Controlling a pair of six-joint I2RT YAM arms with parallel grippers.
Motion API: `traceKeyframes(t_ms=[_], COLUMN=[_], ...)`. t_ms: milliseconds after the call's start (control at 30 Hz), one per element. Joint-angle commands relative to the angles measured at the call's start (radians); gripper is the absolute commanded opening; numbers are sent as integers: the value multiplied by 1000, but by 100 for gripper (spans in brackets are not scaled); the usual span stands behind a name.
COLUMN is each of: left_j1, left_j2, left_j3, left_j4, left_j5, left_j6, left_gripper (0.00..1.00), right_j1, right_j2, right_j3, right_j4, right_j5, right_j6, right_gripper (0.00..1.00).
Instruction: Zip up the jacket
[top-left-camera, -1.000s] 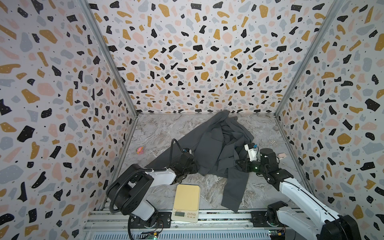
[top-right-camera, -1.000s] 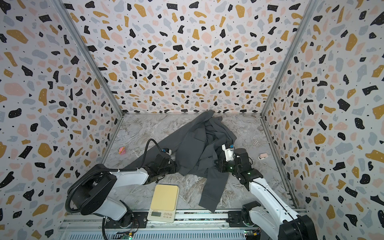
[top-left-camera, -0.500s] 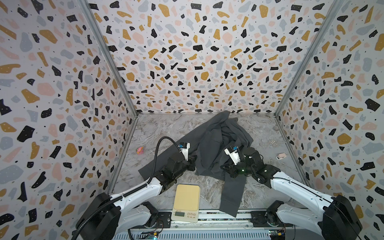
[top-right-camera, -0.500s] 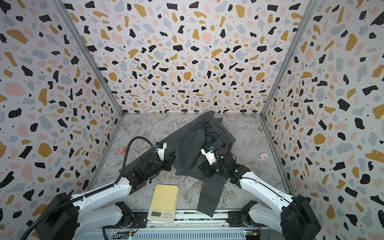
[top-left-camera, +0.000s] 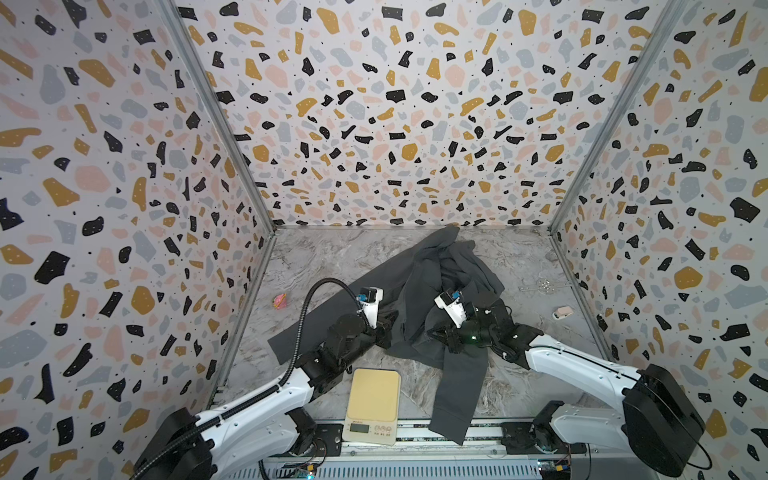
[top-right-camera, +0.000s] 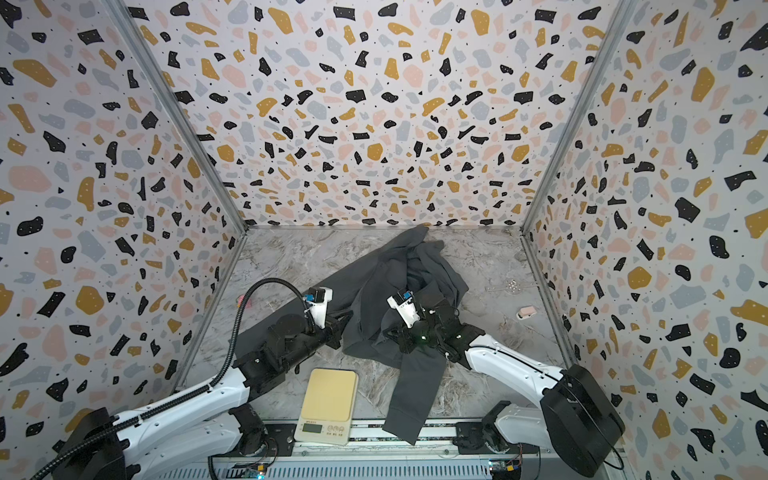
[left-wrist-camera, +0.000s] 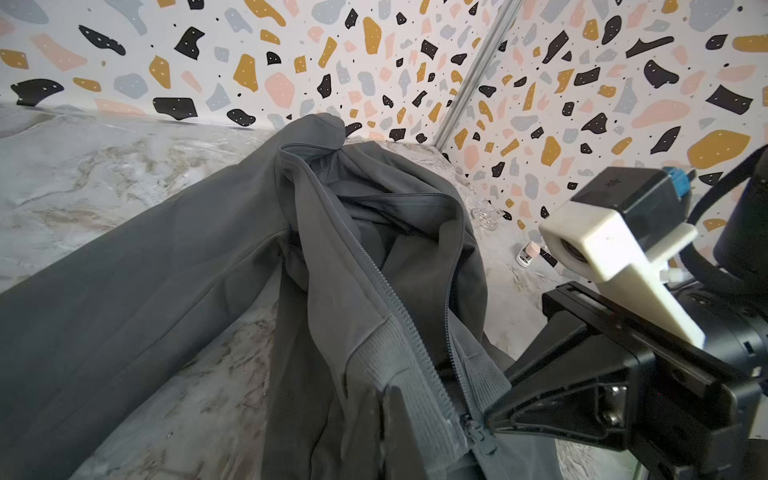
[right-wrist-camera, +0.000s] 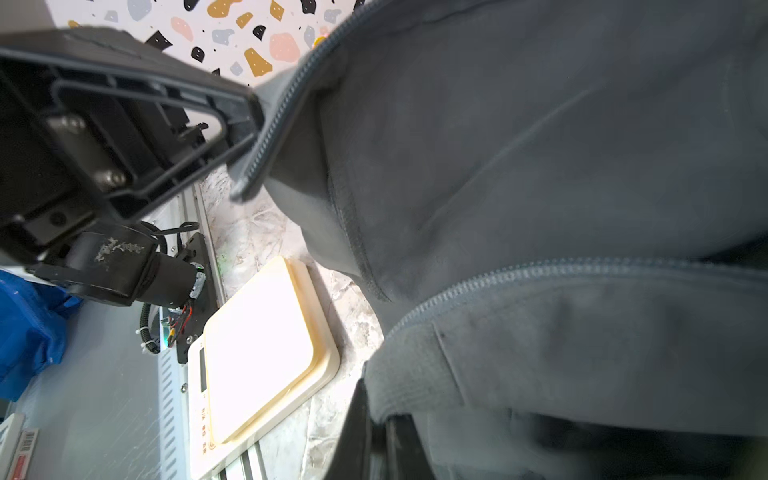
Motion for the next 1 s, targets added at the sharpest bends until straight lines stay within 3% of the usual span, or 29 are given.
traceKeyframes(t_ms=[0, 333, 767, 967], left_j1=[-21, -108, -189, -232], left_j2=[5, 93, 133, 163], left_j3=[-23, -62, -80, -117], left_j4=[105, 279, 322, 423], left_j5=[-31, -107, -328, -400], left_j6=[20, -40, -35, -12], left_gripper=[0, 0, 0, 0], right_j1=[5, 5, -1, -1], right_j2=[-19, -78, -82, -82], right_j3=[17, -154, -177, -177], right_j4=[72, 345, 418, 417], right_j5=[-34, -66, -65, -40], right_j6=[32, 199, 316, 339], right_gripper=[0, 0, 0, 0])
